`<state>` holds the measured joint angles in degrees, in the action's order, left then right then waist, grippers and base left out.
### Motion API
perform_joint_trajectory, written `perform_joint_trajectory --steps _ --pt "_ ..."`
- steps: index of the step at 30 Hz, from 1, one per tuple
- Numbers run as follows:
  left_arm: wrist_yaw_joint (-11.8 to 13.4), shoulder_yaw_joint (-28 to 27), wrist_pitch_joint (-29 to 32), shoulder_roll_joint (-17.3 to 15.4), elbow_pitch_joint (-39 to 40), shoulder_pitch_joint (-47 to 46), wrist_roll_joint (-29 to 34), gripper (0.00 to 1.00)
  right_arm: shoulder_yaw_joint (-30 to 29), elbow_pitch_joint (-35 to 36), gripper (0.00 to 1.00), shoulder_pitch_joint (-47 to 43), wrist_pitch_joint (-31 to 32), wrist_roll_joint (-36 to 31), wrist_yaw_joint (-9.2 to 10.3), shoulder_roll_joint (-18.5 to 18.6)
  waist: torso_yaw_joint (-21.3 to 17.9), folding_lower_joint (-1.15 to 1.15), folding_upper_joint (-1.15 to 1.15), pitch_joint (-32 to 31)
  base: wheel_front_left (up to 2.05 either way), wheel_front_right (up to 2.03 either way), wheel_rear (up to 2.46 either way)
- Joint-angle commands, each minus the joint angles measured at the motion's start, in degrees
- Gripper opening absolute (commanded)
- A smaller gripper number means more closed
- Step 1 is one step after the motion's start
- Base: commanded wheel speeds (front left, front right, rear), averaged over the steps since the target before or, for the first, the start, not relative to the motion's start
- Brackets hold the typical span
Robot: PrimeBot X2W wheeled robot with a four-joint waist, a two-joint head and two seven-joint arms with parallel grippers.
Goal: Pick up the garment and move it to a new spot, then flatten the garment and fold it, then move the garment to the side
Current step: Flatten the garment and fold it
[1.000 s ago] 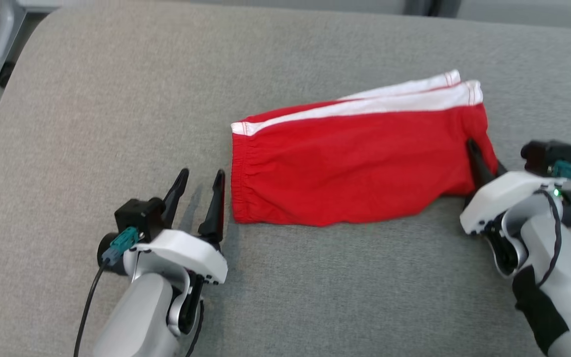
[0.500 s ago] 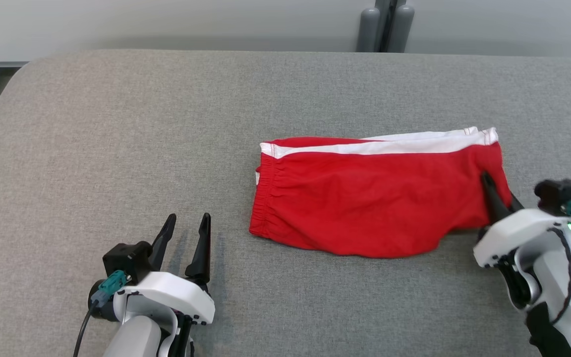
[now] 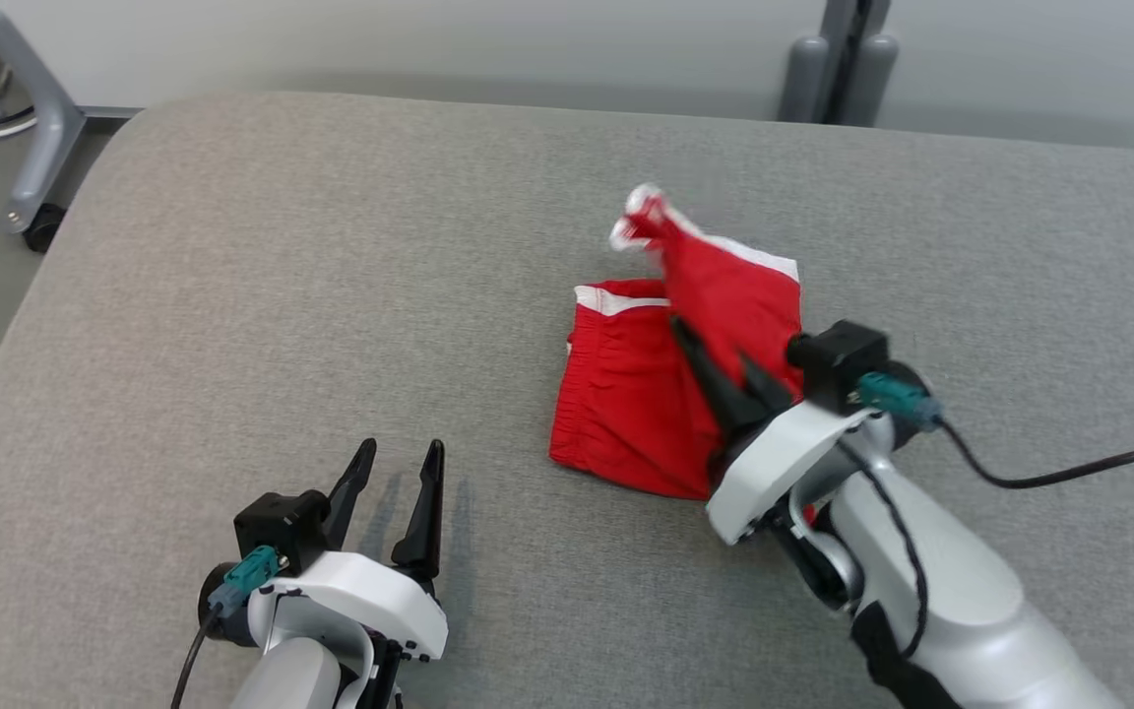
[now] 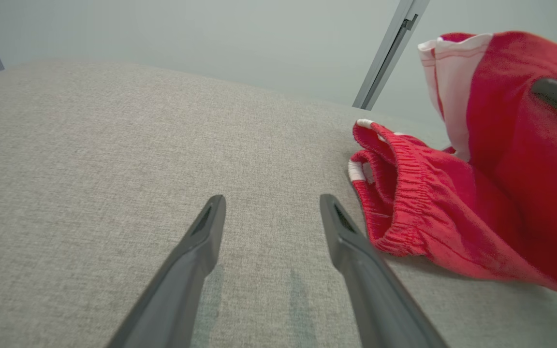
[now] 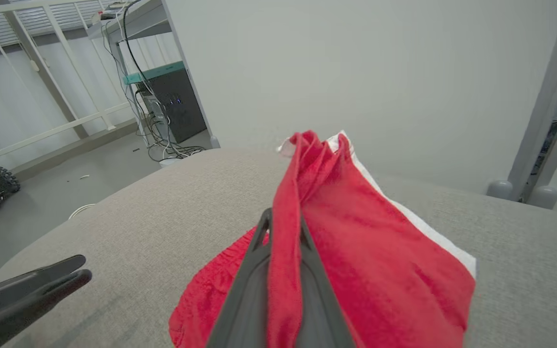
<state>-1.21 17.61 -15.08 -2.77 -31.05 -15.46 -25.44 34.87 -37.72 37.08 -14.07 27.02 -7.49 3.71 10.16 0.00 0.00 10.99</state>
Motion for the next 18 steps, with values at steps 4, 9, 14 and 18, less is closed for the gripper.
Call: perform_joint_trajectory --steps 4,9,14,18 --pt "0.4 0.6 -0.1 -0.3 -0.1 0.5 -0.4 1.00 3.7 -2.9 0.00 1.1 0.1 0.4 0.00 -0.4 2.1 0.00 0.00 -0.2 0.00 0.00 0.00" --pt "0.9 1.1 -0.1 -0.3 -0.2 0.1 -0.3 1.00 7.8 -3.3 1.00 0.5 -0.6 4.9 0.00 -0.7 2.9 0.00 0.00 -0.2 0.00 0.00 0.00" --pt "1.2 -0.5 -0.1 -0.3 0.7 0.4 -0.1 1.00 7.3 -1.7 1.00 0.2 -1.2 7.5 0.00 -0.5 1.2 0.00 0.00 -0.3 0.00 0.00 0.00" --pt "1.3 -1.9 -0.1 -0.3 1.4 0.7 0.9 1.00 -0.4 -1.2 1.00 -1.4 -1.1 3.0 0.00 -0.5 -1.1 0.00 0.00 -0.3 0.00 0.00 0.00"
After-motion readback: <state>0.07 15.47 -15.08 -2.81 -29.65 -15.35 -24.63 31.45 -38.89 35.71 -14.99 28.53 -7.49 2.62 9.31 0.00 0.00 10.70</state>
